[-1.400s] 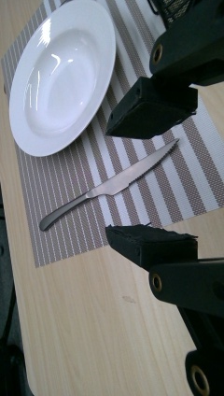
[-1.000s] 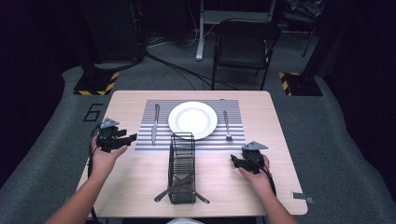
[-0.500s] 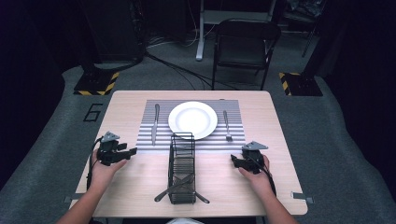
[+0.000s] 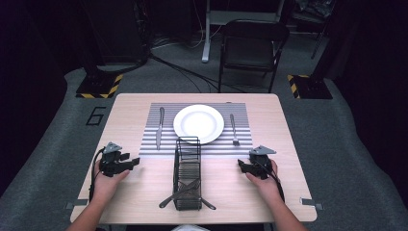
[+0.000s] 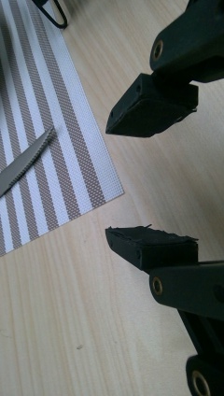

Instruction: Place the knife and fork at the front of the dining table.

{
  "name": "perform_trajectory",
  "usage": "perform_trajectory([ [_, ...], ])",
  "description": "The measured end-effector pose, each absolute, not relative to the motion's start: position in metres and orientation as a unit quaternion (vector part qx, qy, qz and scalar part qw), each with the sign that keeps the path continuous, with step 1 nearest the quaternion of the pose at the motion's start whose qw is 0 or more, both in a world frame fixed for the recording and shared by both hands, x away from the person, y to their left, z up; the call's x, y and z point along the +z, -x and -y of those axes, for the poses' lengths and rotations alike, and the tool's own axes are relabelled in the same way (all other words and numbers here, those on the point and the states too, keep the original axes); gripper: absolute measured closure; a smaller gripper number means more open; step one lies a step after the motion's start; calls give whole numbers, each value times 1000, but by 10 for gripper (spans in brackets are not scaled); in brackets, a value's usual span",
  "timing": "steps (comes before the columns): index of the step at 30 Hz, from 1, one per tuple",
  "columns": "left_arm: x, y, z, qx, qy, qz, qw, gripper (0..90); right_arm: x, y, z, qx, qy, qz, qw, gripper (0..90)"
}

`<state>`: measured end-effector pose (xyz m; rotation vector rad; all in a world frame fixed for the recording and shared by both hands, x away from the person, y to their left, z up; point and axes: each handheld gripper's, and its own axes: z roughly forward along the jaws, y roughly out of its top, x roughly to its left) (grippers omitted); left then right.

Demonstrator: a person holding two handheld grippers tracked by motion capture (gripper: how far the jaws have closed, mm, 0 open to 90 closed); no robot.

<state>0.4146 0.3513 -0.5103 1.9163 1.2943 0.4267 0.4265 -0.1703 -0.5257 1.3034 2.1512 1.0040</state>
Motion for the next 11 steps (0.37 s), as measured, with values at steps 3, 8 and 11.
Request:
perform_trajectory([
  [3, -512, -415, -354, 174, -751, -511, 381, 432, -526, -427, 170, 363, -468, -777, 216, 396],
  [8, -515, -414, -359, 172, -742, -519, 389, 419, -526, -427, 170, 363, -468, -777, 216, 395],
  [11, -516, -415, -362, 170, -737, -524, 392, 418, -526, -427, 170, 362, -468, -776, 217, 389],
])
